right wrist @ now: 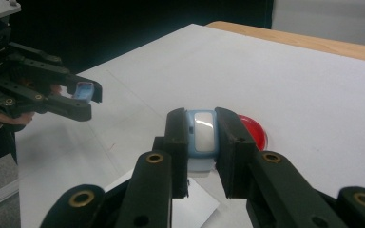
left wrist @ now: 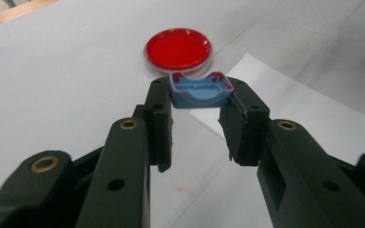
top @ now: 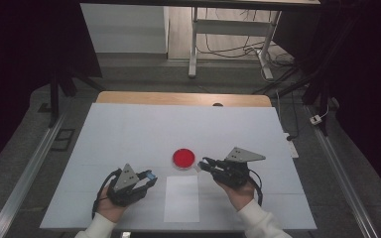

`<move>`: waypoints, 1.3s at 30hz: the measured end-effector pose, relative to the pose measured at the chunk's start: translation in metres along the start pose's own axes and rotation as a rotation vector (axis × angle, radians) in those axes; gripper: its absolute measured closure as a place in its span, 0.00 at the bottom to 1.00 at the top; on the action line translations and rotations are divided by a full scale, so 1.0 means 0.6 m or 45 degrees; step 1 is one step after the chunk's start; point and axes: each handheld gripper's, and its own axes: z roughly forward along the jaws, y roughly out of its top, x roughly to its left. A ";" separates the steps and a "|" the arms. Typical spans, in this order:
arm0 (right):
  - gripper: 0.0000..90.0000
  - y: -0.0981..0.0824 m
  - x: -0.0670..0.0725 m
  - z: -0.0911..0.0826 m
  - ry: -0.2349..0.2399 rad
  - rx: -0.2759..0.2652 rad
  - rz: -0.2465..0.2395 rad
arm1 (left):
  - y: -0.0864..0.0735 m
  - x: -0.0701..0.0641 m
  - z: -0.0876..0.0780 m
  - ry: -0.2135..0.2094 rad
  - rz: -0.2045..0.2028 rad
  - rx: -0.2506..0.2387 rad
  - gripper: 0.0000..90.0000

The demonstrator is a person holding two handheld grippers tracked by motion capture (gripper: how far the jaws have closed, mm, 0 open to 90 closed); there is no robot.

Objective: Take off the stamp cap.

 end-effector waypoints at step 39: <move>0.83 0.028 -0.011 0.029 0.000 0.037 -0.092 | -0.041 0.054 -0.038 0.051 -0.132 -0.004 0.72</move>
